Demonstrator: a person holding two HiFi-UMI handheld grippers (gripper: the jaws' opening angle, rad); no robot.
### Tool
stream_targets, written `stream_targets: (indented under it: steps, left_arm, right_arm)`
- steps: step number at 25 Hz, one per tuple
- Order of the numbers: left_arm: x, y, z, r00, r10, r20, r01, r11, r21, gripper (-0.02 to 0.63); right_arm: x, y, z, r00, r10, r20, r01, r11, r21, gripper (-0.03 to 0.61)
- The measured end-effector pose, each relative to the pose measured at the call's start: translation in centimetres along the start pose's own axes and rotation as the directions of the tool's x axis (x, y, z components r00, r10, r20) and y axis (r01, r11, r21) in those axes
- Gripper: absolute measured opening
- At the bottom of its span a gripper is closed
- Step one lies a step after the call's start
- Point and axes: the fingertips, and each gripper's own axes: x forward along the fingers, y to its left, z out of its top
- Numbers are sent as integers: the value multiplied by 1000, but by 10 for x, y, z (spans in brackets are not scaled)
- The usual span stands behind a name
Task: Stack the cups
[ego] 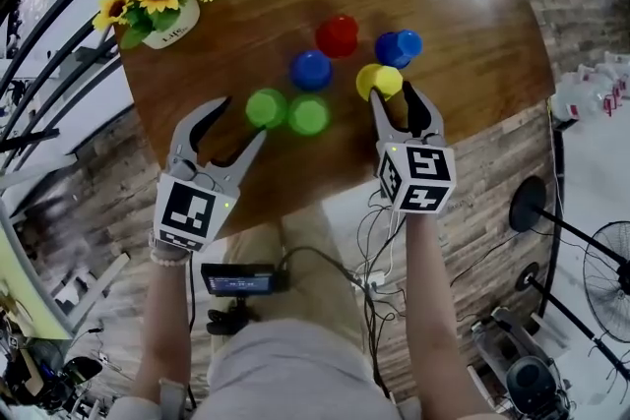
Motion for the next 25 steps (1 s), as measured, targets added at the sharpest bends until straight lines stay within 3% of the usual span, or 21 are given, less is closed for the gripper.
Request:
stream_targets:
  steps: [4, 10, 25]
  left_arm:
    - [-1, -1, 1, 1000, 10, -4, -10, 1000, 5, 242]
    - [0, 1, 2, 1000, 17, -7, -17, 1000, 1, 241]
    - [-5, 2, 3, 1000, -2, 3, 2, 1000, 1, 233]
  right_arm:
    - [3, 0, -1, 1000, 23, -2, -23, 999, 42, 209]
    - [0, 5, 3, 998, 60, -2, -60, 998, -10, 207]
    - [-23, 40, -2, 992, 124, -17, -125, 991, -38, 207]
